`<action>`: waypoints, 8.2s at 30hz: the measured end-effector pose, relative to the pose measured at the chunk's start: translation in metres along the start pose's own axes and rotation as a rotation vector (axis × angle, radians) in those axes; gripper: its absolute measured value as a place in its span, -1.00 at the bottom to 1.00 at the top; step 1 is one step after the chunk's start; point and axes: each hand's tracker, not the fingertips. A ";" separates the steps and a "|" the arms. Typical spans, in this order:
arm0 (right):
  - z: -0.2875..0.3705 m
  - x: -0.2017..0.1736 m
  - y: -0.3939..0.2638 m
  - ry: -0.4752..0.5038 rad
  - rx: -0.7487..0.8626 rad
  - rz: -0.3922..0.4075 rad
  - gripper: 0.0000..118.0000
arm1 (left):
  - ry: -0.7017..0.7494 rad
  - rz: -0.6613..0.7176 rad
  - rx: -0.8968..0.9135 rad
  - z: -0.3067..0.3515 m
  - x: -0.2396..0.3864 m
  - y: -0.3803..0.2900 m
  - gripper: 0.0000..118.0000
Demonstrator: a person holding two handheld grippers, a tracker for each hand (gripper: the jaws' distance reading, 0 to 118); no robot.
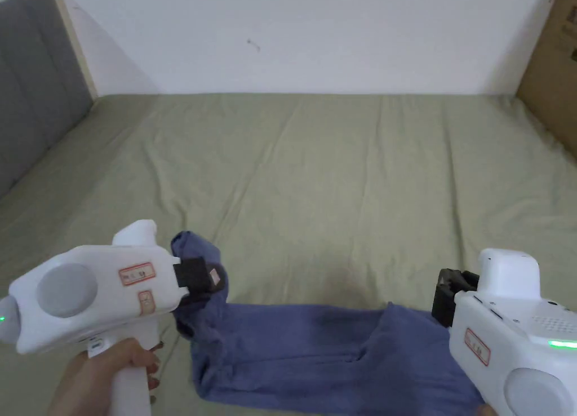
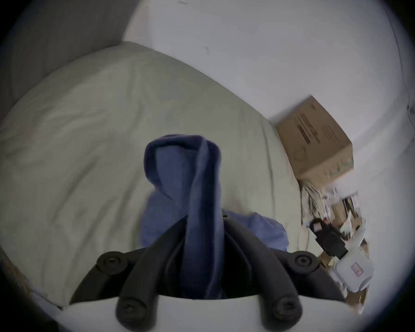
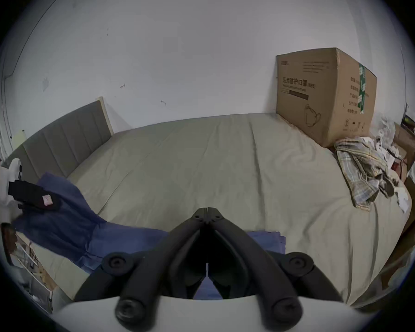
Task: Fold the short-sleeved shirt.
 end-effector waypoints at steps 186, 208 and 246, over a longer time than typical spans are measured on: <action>0.051 0.073 0.022 0.055 0.010 -0.092 -0.99 | -0.256 -0.206 -0.366 -0.084 0.092 -0.078 -0.96; -0.113 -0.045 -0.044 0.222 -0.665 -0.053 -0.99 | -0.225 0.198 -0.248 -0.028 -0.095 -0.085 -0.94; -0.011 -0.067 0.013 0.088 -0.044 -0.001 -0.99 | -0.243 0.222 -0.429 -0.092 -0.131 -0.041 -0.48</action>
